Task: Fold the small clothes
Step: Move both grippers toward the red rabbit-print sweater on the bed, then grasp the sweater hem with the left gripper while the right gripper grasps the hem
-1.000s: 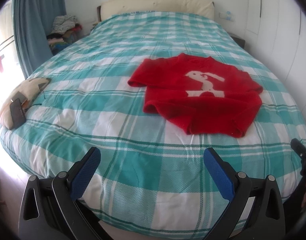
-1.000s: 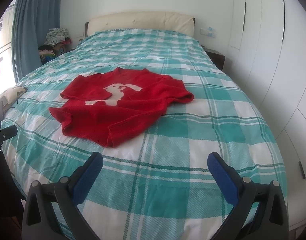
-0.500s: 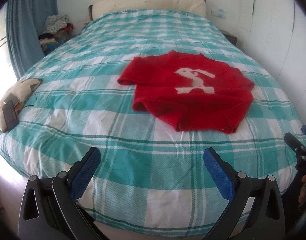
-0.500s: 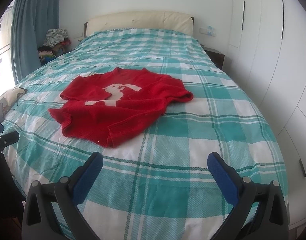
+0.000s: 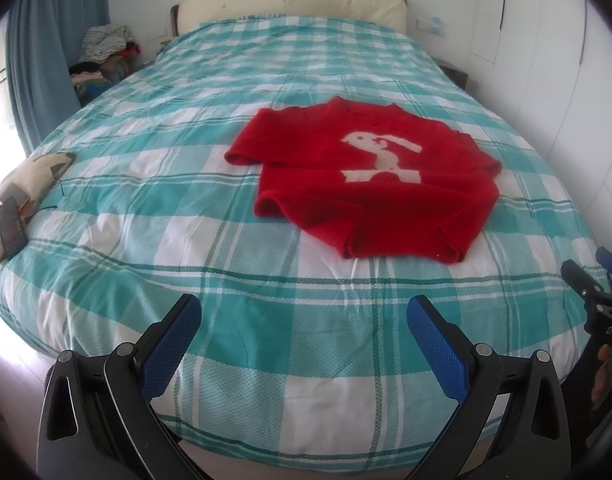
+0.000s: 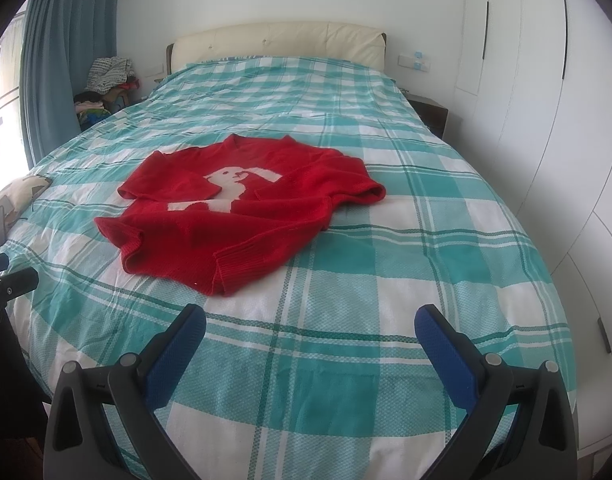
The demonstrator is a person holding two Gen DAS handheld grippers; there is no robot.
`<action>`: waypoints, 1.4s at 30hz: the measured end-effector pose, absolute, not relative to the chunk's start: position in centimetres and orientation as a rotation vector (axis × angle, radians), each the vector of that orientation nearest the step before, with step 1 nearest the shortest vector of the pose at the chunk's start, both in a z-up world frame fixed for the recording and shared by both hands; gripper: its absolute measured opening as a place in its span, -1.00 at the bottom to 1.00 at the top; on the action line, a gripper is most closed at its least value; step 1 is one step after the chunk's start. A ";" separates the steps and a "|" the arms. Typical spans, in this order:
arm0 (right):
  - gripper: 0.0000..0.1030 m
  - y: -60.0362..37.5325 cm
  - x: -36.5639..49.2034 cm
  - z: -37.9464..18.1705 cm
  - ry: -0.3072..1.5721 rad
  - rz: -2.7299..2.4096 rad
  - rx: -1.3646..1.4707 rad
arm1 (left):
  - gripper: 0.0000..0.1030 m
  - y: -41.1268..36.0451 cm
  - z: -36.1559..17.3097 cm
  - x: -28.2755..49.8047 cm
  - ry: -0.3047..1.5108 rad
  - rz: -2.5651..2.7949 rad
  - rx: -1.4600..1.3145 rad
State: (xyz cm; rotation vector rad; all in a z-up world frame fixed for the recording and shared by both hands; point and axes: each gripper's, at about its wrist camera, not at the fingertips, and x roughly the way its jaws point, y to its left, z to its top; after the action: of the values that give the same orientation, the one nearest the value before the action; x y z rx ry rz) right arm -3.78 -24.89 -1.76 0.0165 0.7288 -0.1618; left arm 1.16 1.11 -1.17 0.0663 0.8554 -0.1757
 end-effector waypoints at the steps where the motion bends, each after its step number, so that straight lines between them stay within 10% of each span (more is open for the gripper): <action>1: 1.00 -24.9 -3.7 -1.7 0.729 -0.163 0.018 | 0.99 1.1 -1.2 1.2 0.856 -0.175 0.064; 42: 0.99 -21.3 8.2 -9.5 0.878 -0.044 0.097 | 0.98 -2.3 -10.3 16.0 0.991 0.091 0.079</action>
State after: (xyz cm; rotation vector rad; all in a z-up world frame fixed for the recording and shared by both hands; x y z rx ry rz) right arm 8.24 -21.27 -9.48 0.0973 0.8781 -0.0441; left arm 16.00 -2.31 -10.30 0.0791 0.9906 0.0908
